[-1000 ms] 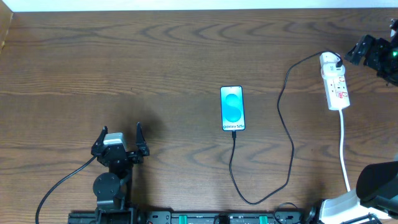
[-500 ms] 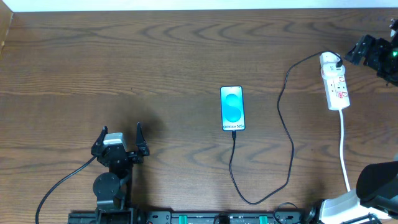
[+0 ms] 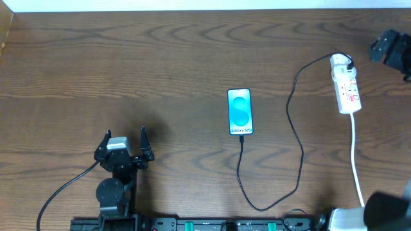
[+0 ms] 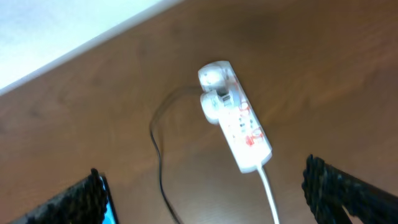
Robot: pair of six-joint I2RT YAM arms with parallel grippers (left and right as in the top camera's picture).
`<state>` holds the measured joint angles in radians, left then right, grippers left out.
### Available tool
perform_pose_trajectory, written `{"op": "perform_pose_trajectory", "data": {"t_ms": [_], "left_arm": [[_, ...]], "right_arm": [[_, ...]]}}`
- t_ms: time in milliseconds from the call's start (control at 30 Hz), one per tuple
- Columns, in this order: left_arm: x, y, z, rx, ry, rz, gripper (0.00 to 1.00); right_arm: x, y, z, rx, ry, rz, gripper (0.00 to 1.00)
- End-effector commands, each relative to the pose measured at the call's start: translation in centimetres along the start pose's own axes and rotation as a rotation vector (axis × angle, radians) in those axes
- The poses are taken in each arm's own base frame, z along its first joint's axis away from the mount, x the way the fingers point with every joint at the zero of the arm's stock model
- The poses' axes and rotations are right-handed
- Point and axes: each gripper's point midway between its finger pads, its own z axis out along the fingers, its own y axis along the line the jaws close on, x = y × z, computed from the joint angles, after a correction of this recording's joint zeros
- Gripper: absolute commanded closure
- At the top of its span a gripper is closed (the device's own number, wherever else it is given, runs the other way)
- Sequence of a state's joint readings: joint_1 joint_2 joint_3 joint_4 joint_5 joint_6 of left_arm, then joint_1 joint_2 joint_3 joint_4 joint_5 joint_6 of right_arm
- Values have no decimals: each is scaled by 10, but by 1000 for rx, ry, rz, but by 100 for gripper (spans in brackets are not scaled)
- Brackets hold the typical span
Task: Plug charger to phone and switch on socket
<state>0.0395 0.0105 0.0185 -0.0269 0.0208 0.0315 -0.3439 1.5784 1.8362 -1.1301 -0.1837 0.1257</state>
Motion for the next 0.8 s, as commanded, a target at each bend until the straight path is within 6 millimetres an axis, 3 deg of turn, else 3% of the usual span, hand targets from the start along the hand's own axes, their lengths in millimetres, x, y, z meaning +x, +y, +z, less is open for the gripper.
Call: {"op": "perform_pose_trajectory", "data": {"t_ms": [0,133,300,633,767], "left_arm": [[17,3,1,-12,54,18,10],[17,3,1,-12,54,18,9],[17,3,1,-12,54,18,10],[17,3,1,-12,54,18,9],[17,3,1,-12,54,18,9]], "right_arm": [[-3,21,-18,-23,-109,-65,1],[3,44,-19,-92,-269,-133,1],[43,54,5,-163,-426,-186,1],[158,32,57,-207,-481,-212,1],[197,21,64,-206,-469,-211,1]]}}
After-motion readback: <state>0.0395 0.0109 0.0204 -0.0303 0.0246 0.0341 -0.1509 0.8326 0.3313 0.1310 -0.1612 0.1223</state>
